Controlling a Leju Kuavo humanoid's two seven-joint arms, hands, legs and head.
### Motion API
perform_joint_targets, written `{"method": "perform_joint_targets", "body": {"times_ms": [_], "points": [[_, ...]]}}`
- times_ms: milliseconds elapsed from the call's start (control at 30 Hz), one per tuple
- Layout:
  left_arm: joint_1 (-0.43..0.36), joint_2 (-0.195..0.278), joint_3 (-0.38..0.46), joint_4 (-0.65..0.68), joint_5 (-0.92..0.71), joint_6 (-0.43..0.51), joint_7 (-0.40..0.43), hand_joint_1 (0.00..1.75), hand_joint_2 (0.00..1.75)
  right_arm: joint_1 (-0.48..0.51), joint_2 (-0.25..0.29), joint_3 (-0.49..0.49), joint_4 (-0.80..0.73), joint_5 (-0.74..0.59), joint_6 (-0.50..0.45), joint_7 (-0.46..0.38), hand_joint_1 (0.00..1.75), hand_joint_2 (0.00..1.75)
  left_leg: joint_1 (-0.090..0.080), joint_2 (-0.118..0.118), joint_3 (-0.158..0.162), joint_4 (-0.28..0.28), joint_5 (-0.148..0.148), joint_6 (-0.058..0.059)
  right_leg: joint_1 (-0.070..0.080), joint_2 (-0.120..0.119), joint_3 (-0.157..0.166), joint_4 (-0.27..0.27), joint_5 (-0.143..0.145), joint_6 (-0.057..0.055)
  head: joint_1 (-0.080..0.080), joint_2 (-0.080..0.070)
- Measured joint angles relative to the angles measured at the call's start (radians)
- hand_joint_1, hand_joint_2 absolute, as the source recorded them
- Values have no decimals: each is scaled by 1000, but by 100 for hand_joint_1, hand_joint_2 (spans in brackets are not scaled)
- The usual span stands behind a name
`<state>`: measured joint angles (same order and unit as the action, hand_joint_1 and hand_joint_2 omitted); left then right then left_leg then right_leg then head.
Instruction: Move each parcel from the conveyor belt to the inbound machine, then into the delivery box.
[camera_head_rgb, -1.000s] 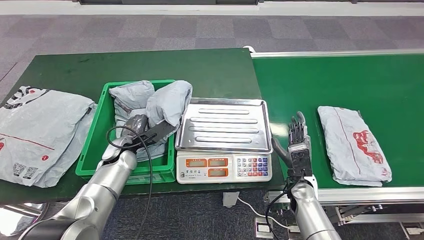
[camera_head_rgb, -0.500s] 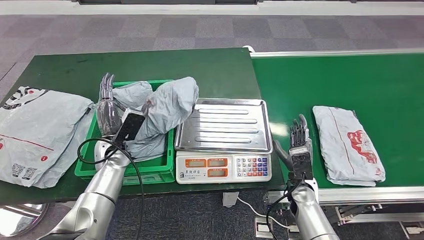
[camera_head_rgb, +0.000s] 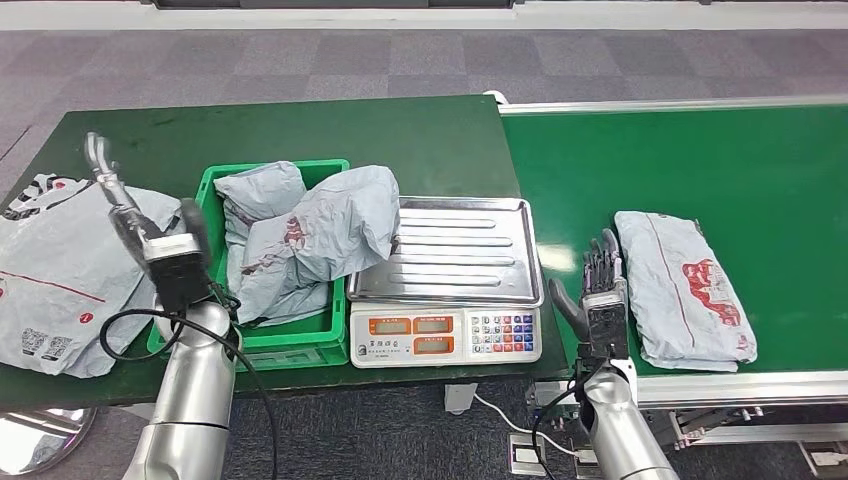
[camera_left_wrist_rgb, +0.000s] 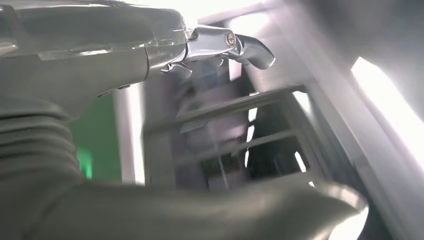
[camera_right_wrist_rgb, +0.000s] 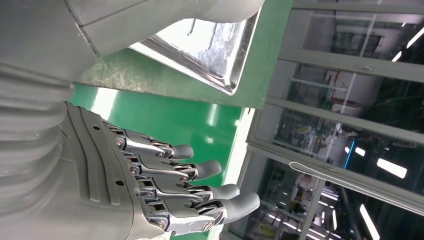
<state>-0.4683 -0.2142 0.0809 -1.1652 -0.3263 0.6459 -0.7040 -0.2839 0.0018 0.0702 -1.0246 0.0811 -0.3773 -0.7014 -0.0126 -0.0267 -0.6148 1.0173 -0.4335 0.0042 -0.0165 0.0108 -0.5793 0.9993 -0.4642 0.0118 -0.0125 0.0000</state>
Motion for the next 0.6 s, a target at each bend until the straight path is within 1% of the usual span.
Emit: {"method": "perform_joint_targets", "body": {"times_ms": [33, 67, 167, 200, 233, 300, 433, 533, 600], "points": [[5, 12, -40, -8, 93, -54, 0, 0, 131, -2, -1, 0, 0, -2, 2, 0, 0, 175, 0, 0, 0, 0, 0, 0, 0, -1, 0, 0, 0, 0, 0, 0], [8, 23, -81, -7, 173, -140, 1, 0, 175, -6, -2, 0, 0, -5, 4, 0, 0, 175, 0, -1, 0, 0, 0, 0, 0, -1, 0, 0, 0, 0, 0, 0], [13, 42, -186, 26, 315, -450, 1, 0, 175, -32, -8, 0, 1, -7, -2, 0, 0, 175, 0, 0, -1, 0, 0, 0, 0, -1, 0, 0, 1, 0, 0, 0], [15, 43, -210, 44, 333, -520, 1, 0, 175, -42, -12, 0, 0, -1, -18, 0, 0, 175, 0, 1, -1, 0, 1, 0, -1, 0, 0, 0, 1, 0, 0, 0], [18, 43, -228, 63, 345, -568, 1, 0, 175, -51, -17, 0, -2, 9, -40, 0, 0, 175, -1, 2, 0, 0, 1, 0, -1, 1, -1, 0, 2, 1, 0, 0], [25, 42, -251, 98, 363, -626, 1, 0, 175, -64, -29, 0, -7, 30, -86, 0, 0, 175, -1, 4, 0, 0, 1, 1, -1, 3, -1, 0, 2, 1, 0, 0], [41, 41, -268, 141, 352, -674, 1, 0, 175, -74, -54, 0, -19, 50, -150, 0, 0, 175, -1, 4, -1, 0, 0, 1, -1, 5, -1, 0, 2, 1, 0, 0], [61, 41, -276, 165, 338, -714, 1, 0, 175, -102, -84, -5, -20, 54, -151, 1, 0, 175, -1, 4, -1, 0, 0, 1, -1, 5, -2, 0, 2, 1, 0, 0], [68, 41, -279, 180, 340, -742, 1, 0, 175, -141, -112, -20, -7, 87, -147, 17, 0, 175, -1, 5, -1, 0, 0, 1, -1, 5, -3, 0, 2, 1, 0, 0]]}}
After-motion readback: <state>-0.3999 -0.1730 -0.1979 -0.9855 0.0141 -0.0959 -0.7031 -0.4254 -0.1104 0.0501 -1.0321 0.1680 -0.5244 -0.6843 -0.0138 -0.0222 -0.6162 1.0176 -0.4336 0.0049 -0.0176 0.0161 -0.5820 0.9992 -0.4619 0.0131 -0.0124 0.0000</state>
